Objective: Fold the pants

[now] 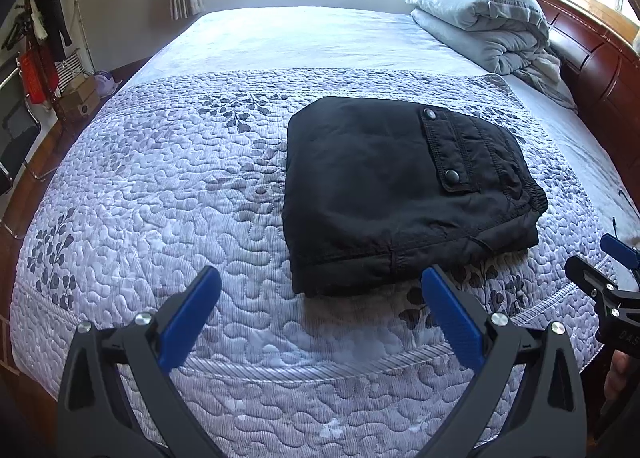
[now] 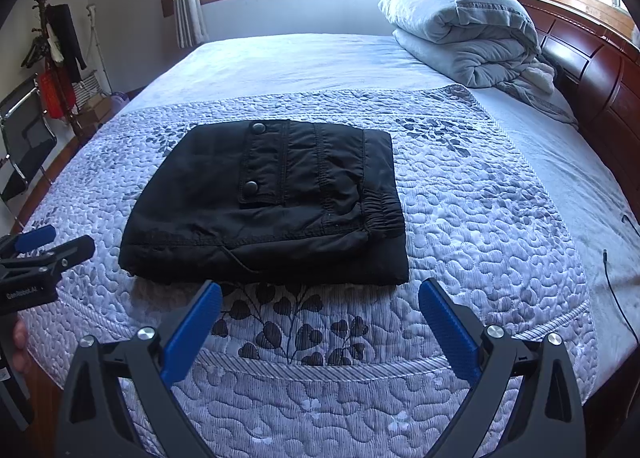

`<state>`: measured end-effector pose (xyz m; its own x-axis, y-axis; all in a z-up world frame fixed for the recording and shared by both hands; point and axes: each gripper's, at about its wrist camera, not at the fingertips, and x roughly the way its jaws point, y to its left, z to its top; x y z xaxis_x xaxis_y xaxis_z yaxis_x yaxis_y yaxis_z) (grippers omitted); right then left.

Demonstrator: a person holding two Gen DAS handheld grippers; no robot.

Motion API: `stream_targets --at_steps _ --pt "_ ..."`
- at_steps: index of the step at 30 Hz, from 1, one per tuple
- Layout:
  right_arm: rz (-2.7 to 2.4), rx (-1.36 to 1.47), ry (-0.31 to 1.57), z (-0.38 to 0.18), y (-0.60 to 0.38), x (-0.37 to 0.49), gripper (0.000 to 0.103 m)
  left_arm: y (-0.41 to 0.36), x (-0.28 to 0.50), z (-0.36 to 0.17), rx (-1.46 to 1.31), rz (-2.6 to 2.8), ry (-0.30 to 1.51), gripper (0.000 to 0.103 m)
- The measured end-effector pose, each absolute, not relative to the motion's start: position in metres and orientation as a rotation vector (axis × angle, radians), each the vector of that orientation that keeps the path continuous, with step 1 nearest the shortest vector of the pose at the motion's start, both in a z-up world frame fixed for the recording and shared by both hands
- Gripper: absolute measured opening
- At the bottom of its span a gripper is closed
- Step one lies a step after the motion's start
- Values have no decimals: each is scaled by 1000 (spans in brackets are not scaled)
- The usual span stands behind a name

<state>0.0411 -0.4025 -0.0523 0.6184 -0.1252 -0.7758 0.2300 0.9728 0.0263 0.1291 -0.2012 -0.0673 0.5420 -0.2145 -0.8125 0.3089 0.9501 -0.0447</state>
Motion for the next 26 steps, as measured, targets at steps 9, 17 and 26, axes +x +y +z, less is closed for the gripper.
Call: stream_targets --at_steps 9,17,26 --pt "-210 133 890 -58 -403 42 99 -204 129 -68 124 -306 937 100" --pt "-217 144 898 -61 -406 42 99 -207 128 -68 142 -307 928 100" --pt "-232 167 888 -59 -411 39 99 -207 128 -70 131 -317 946 100"
